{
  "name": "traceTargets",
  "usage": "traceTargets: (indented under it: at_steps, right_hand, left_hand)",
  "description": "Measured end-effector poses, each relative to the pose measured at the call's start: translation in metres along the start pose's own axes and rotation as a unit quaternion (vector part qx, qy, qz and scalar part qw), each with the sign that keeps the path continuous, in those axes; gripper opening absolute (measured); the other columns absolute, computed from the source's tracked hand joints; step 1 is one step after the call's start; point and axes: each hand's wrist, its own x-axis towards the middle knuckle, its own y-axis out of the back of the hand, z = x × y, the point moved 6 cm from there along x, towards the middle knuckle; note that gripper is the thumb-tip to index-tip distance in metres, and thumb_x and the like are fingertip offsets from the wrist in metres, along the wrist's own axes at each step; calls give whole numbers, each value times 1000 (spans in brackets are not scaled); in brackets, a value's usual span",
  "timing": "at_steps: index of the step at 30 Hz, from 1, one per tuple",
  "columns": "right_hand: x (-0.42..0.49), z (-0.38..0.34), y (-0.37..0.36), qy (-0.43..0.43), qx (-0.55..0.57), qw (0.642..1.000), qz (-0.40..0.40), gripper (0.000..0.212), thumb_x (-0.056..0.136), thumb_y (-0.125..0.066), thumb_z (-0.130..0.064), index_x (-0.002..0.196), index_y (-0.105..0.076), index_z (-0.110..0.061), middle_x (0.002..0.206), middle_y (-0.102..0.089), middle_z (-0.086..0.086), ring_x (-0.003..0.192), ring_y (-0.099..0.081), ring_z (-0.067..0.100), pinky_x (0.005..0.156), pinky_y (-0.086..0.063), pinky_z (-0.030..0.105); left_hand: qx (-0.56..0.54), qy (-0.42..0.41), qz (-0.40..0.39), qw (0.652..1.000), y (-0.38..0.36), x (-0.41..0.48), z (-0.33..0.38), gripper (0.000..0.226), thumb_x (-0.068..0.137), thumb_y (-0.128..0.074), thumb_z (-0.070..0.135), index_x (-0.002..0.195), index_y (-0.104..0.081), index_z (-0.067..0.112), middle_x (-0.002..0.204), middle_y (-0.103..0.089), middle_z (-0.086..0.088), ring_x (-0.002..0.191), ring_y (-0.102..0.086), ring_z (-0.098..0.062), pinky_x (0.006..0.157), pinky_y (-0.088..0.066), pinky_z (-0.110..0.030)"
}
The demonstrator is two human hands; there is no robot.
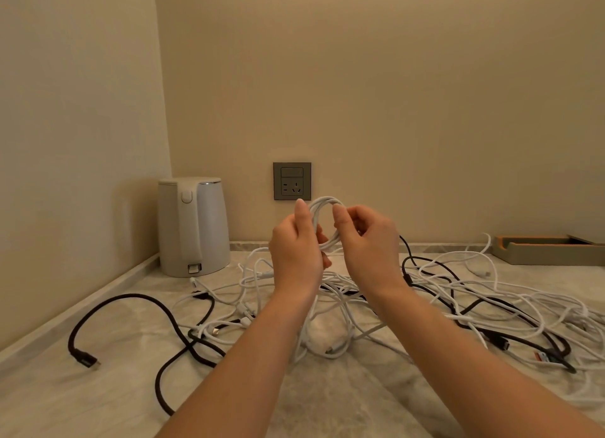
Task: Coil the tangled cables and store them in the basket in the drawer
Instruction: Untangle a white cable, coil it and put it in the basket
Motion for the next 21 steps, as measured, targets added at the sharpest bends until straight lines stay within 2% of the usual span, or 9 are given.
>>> traceTargets:
  at_steps: [4,7,8,11,14,16,18,21]
  right_hand:
    - [-13,-14,-17,29,6,997,-73,28,94,-56,-26,70,-56,-11,53,-44,-8,49,-35,7,49,-29,23]
    - [-17,-22,-26,48,11,990,-131,30,99,-44,-21,72,-53,-13,56,-44,-9,51,-37,7,54,-33,34]
    - [-16,-23,-25,53,4,990,-134,31,100,-42,-20,74,-55,-11,55,-44,-10,50,-36,6,53,-33,33]
    - [-4,-17,-10,50,-39,993,-104,26,98,-47,-19,81,-63,-9,51,-43,-10,45,-38,5,48,-28,19]
    - [11,-5,7,20,-101,991,-85,27,96,-52,-29,76,-64,-15,53,-49,-8,45,-36,4,49,-30,23]
    - [13,7,6,-39,-141,976,-163,31,95,-52,-35,71,-62,-19,54,-47,-7,46,-36,6,49,-30,22]
    - [5,13,-5,-67,-188,945,-257,31,95,-50,-37,71,-62,-21,53,-45,-8,45,-34,7,49,-30,21]
    - [-7,-2,-20,7,-269,909,-319,25,96,-50,-35,82,-66,-22,57,-47,-10,52,-42,9,56,-38,27]
  left_hand:
    - [-16,43,35,998,13,8,-8,55,103,-24,40,64,-49,9,46,-51,4,32,-46,-7,40,-40,-25]
    - [-6,42,60,997,25,18,-10,54,103,-27,37,57,-43,14,40,-44,6,39,-42,-16,50,-36,-28]
    - [3,34,63,997,29,20,-10,54,103,-28,37,57,-43,14,42,-42,4,41,-40,-16,52,-34,-29]
    - [33,23,44,998,31,24,-9,49,103,-30,32,60,-44,14,51,-40,0,42,-38,-15,51,-33,-27]
    - [27,45,15,999,29,25,-10,40,100,-35,19,63,-47,10,54,-41,-2,35,-39,-8,44,-33,-23]
    - [-1,71,4,997,32,29,-13,37,98,-38,15,62,-46,10,53,-37,-1,35,-33,-8,38,-29,-20]
    - [-32,96,5,995,37,33,-19,37,97,-39,15,60,-44,11,53,-35,0,36,-29,-9,35,-26,-19]
    - [-79,131,25,988,44,37,-26,37,97,-38,15,60,-41,11,53,-33,-1,32,-27,-8,33,-25,-19]
